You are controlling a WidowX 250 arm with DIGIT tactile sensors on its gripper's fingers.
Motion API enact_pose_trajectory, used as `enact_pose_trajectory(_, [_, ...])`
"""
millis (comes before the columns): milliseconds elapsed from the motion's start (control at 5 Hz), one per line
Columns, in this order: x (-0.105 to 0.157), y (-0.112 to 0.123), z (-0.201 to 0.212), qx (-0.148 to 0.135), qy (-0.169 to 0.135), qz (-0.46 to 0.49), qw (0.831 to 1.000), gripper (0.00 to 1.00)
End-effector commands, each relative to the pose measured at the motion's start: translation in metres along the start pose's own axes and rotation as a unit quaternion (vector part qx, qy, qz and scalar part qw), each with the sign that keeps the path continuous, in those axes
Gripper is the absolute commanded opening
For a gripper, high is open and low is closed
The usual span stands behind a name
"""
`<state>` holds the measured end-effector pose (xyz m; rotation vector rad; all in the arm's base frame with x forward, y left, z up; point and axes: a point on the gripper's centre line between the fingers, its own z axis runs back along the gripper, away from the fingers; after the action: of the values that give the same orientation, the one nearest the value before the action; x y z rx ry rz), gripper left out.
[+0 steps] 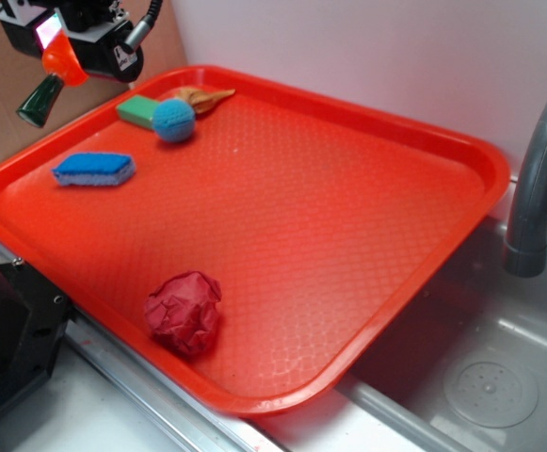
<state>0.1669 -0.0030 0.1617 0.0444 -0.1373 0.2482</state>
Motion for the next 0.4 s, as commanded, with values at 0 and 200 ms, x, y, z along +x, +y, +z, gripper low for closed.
enact_pose_trajectory(0, [0.0325, -0.0088, -0.0013, -0.106, 0.008, -0.061, 0.992, 0.00])
enact_pose_trajectory(200, [0.0386, -0.0138, 0.0028, -0.099, 0.026, -0.061, 0.993, 0.00])
